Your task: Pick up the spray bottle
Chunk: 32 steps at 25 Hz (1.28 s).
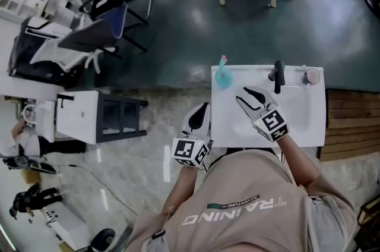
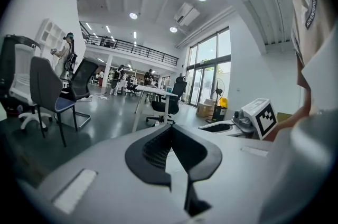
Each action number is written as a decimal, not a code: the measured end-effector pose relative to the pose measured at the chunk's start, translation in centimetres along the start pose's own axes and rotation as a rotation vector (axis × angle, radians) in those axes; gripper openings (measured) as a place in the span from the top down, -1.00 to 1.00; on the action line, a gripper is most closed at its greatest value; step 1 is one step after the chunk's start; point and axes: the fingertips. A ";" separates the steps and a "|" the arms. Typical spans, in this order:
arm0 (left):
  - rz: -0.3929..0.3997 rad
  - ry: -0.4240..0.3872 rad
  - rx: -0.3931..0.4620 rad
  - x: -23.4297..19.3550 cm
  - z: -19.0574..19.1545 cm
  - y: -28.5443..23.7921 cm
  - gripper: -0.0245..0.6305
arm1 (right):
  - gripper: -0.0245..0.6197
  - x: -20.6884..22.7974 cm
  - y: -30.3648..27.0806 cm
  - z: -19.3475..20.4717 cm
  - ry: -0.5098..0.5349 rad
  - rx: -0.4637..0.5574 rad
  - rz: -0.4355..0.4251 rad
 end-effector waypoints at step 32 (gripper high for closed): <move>-0.050 0.045 -0.069 -2.9 2.0 -0.7 0.87 | 0.30 0.8 -12.5 4.2 0.076 -0.185 -0.080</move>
Point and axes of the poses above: the fingertips, and each gripper's own axes: y backward along the fingers, x to its right, z out of its underside, and after that the axes turned 12 degrees about z, right-handed
